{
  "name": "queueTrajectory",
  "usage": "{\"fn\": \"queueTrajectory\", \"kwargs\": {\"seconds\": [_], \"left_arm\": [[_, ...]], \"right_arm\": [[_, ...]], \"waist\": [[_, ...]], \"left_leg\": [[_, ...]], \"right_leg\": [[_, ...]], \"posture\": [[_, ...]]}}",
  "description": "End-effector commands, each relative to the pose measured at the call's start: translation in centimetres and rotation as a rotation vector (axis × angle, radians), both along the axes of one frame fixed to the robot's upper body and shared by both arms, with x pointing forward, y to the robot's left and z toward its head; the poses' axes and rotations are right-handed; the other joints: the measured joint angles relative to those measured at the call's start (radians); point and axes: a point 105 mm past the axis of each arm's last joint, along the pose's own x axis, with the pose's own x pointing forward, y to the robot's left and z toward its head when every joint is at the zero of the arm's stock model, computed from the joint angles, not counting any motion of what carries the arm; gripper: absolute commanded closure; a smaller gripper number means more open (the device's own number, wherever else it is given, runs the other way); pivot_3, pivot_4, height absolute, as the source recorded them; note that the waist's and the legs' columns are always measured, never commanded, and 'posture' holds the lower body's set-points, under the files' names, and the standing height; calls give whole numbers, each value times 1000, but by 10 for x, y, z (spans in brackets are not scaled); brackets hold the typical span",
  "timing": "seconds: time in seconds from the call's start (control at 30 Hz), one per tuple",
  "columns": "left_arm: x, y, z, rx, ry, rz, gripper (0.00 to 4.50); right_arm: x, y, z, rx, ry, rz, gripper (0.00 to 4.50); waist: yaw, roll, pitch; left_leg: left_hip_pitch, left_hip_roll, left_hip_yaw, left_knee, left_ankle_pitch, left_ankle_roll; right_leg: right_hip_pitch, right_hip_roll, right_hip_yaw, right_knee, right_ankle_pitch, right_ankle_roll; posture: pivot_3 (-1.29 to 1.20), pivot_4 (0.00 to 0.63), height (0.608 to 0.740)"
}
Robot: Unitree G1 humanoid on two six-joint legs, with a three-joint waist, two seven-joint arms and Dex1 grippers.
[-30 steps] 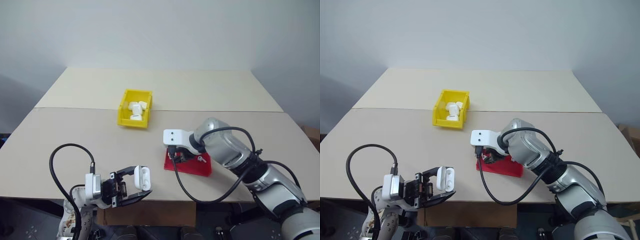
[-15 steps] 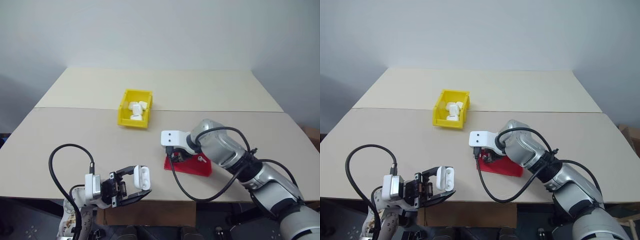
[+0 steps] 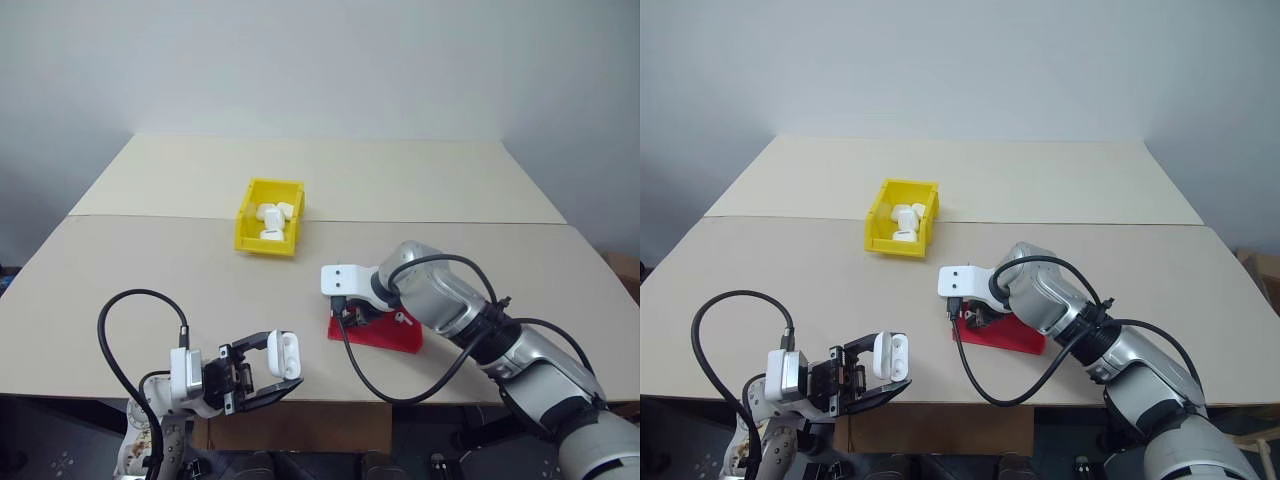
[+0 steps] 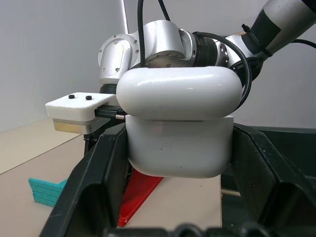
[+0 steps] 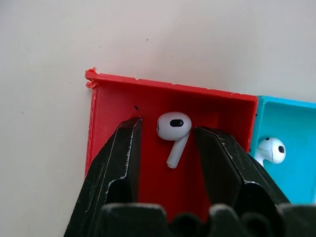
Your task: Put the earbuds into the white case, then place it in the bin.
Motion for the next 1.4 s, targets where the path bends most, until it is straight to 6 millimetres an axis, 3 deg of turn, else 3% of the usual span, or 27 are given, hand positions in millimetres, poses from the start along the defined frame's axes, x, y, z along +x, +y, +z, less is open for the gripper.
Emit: {"fn": "queueTrajectory", "kwargs": {"seconds": [0.03,0.07,0.43,0.5,1.1,1.23,1.4], "left_arm": [[-3,-2,6,-1,-44,2,1723],[-3,-2,6,-1,-44,2,1723],[-2,-2,5,4,-46,-1,1723],[-2,-2,6,5,-50,-3,1723],[4,0,8,10,-52,-5,1723],[7,-2,17,-23,-57,-8,1723],[13,-11,41,-103,-52,-40,1723]], "right_arm": [[4,3,9,2,-54,19,2386],[4,2,9,2,-57,13,2736],[4,-1,6,-15,-72,29,2736],[5,0,7,-6,-73,22,3317],[4,0,10,-4,-95,33,3317],[0,-3,20,39,-105,15,3317],[-8,-18,53,189,-141,-87,3317]], "waist": [[0,0,0],[0,0,0],[0,0,0],[0,0,0],[1,0,0],[1,0,0],[5,0,0]], "left_leg": [[0,0,0,0,0,0],[0,0,0,0,0,0],[0,0,0,0,0,0],[0,0,0,0,0,0],[0,0,0,0,0,0],[0,0,0,0,0,0],[-1,0,0,0,0,0]], "right_leg": [[0,0,0,0,0,0],[0,0,0,0,0,0],[0,0,0,0,0,0],[0,0,0,0,0,0],[0,0,0,0,0,0],[0,0,0,0,0,0],[0,0,-1,-1,0,0]], "posture": [[0,150,740],[0,150,740],[0,150,740],[0,150,740],[0,150,740],[0,150,740],[0,150,740]]}}
